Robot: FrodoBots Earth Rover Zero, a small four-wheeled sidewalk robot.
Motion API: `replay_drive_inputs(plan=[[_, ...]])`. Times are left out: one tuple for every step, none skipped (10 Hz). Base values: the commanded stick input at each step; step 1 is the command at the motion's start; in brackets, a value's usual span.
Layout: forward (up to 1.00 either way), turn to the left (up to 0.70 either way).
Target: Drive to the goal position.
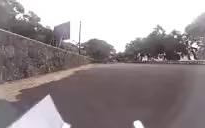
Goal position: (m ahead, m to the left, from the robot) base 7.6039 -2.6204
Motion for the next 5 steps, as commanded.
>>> replay_drive_inputs(plan=[[1.00, 0.00], [1.00, 0.00], [1.00, 0.00], [1.00, 0.00], [1.00, 0.00]])
